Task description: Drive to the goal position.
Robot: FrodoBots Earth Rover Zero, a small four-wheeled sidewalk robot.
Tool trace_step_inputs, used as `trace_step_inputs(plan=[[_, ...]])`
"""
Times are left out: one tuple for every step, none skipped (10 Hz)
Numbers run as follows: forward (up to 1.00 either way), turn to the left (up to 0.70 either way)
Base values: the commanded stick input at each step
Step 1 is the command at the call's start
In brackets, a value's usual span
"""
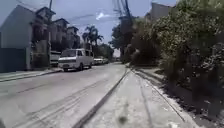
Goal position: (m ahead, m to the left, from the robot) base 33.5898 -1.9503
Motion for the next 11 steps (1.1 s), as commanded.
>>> trace_step_inputs(plan=[[1.00,0.03],[1.00,0.03],[1.00,0.03],[1.00,0.03],[1.00,0.03],[1.00,0.03],[1.00,0.03],[1.00,0.03],[1.00,0.03],[1.00,-0.01],[1.00,-0.34]])
